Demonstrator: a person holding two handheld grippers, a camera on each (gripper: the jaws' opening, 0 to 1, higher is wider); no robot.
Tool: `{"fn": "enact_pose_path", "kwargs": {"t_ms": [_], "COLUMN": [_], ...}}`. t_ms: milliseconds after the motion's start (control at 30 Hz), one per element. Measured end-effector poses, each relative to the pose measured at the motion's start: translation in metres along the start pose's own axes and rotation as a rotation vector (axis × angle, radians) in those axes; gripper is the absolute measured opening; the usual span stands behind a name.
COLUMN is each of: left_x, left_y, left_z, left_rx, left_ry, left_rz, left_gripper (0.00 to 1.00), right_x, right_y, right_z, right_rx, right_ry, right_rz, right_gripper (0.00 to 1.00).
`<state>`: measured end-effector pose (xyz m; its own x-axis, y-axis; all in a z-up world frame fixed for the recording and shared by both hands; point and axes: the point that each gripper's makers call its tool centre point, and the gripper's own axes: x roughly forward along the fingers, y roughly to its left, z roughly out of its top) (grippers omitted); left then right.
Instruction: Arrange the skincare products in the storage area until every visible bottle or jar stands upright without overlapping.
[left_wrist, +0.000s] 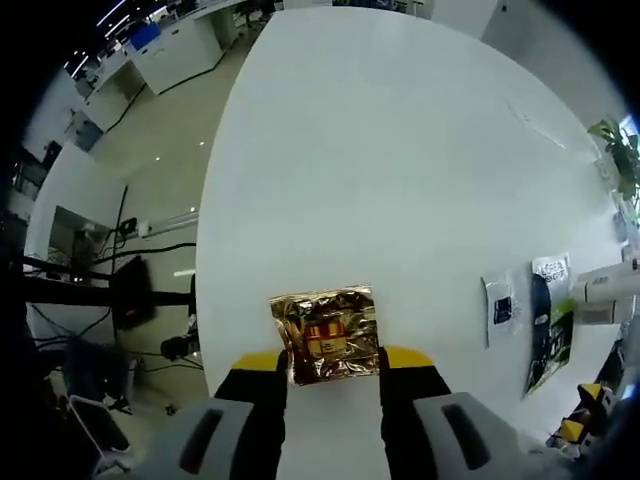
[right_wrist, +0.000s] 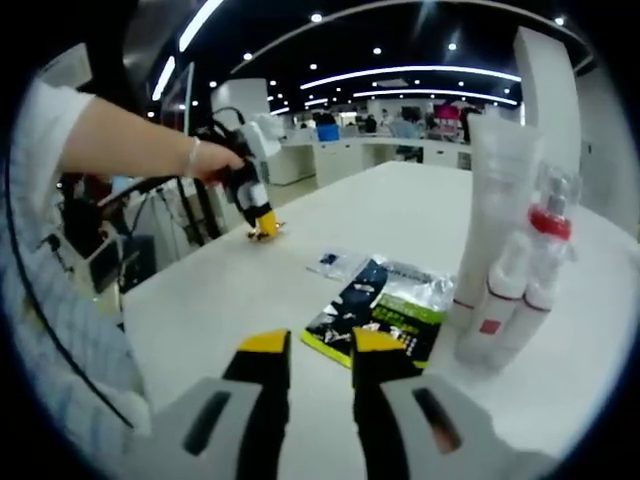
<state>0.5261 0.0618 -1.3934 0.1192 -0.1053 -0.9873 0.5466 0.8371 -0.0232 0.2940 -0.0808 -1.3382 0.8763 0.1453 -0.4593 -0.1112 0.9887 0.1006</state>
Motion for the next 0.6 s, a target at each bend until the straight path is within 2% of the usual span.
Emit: {"fn": "enact_pose_path", "kwargs": {"t_ms": [200,267,467,600], "left_x": [-0.005,-0.009,-0.018,-0.026], "left_y": [-0.001,0.001,-0.003,-0.004], "left_z": [-0.006,-0.011,-0.020,-0.025], "left_rx": [-0.001,0.021,0.007,0.031], "left_ry": [-0.008,-0.017,-0.034,-0.059], "left_rz": [-0.008,0.008,-0.028,-0.022], "left_gripper": [0.37,0.37,0.36,0.37], "right_x": [-0.001,0.000,0.005,0.007], "right_y": [-0.001,0.000,0.004,0.005], "right_z": [0.000,-0.001,0.002,0.004], "right_rx": [0.002,0.000,-0.011,-0.018], "right_ry": [-0.001,0.001,0.001,-0.001], "right_rz": [0.006,0.016,0.041,0.055], "right_gripper": [0.22,0.22,0.22,0.22]}}
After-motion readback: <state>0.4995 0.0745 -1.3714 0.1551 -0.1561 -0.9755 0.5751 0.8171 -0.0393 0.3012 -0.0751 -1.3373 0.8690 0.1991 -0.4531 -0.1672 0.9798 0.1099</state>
